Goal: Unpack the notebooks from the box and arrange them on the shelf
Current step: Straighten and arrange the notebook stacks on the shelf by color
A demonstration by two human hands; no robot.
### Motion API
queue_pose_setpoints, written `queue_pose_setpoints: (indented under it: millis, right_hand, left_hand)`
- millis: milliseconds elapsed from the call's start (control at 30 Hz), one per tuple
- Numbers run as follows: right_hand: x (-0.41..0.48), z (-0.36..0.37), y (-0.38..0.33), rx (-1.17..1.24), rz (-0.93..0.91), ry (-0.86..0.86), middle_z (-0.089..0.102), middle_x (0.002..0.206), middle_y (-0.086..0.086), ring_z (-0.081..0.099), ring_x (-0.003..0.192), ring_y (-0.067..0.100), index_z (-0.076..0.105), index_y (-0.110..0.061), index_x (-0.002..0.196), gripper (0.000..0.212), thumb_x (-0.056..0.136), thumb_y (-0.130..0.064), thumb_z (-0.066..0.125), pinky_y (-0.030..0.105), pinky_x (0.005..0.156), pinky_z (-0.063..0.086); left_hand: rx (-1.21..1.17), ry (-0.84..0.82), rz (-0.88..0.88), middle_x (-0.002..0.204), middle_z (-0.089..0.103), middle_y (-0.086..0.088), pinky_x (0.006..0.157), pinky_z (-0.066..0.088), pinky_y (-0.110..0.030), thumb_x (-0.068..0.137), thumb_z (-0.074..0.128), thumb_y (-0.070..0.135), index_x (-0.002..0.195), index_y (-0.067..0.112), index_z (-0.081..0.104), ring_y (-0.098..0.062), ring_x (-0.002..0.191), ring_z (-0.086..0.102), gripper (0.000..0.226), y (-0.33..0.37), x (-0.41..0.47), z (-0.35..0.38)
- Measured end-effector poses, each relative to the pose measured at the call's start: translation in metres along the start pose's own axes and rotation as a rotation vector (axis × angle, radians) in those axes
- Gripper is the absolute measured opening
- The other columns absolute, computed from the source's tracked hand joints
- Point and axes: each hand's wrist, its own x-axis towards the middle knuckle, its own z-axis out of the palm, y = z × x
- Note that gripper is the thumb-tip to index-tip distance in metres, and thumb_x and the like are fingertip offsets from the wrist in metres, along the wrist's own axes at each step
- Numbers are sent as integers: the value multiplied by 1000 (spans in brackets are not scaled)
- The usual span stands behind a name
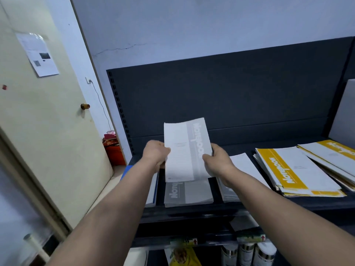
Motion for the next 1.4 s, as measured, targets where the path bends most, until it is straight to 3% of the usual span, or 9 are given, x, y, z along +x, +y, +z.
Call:
queue_pose_setpoints:
  millis: [133,167,233,367,533,767,1000,1167,1400]
  right_hand:
    - [-2,-6,2,-410,-20,-8,50,135,3,51,120,26,31,-18,146,52,96,-16,45,33,93,43]
    - [-1,-7,4,-505,-28,-28,51,127,8,52,112,27,34,-17,141,46,97,-18,43,32,85,43]
    - [0,-7,7,-598,-26,-73,43,105,8,46,90,25,35,-21,108,15,95,-17,42,30,64,38]
    - [2,-3,12,-660,-27,-138,40,101,5,44,83,24,31,-22,85,18,92,-19,47,26,50,28]
    - [5,9,21,-684,14,-199,50,113,11,55,93,30,40,-14,94,14,92,-21,51,32,70,44]
    - [2,22,27,-811,80,-215,45,125,13,54,105,32,47,-8,113,24,91,-19,50,33,80,43]
    - [-1,25,27,-883,107,-183,36,128,8,53,87,27,53,-9,107,18,92,-17,49,31,75,44]
    - [-3,24,27,-1037,40,-154,38,131,8,40,121,27,54,-11,119,31,93,-27,49,35,86,39]
    - [-7,18,36,-1093,-70,-186,42,140,0,37,127,24,50,-16,126,37,95,-34,42,41,98,34]
  left_hand:
    - [79,9,5,75,57,-14,59,52,-39,85,58,1,80,10,57,-25,64,51,11,-20,-2,13]
    - [106,11,16,75,60,-15,60,56,-41,85,57,1,80,10,59,-26,63,54,10,-22,-1,15]
    - [171,18,47,76,64,-16,64,59,-46,84,56,2,80,9,62,-29,62,60,10,-26,-2,16]
    - [330,26,105,77,67,-14,60,50,-33,77,52,5,79,10,66,-26,64,56,15,-39,0,14]
    - [482,7,89,86,72,-12,68,58,-39,79,55,9,89,4,71,-31,82,68,20,-56,4,17]
    - [638,-4,68,87,68,-3,60,40,-27,83,56,10,91,11,71,-20,78,59,17,-72,12,26]
    - [711,17,88,91,66,-3,63,38,-28,83,54,10,91,11,65,-22,78,54,14,-77,15,28]
    - [771,20,93,97,61,-2,64,38,-29,84,51,11,92,13,60,-21,81,52,13,-77,12,30]
    - [721,-31,59,92,62,-3,63,39,-29,87,50,15,88,12,59,-22,81,55,10,-81,8,27]
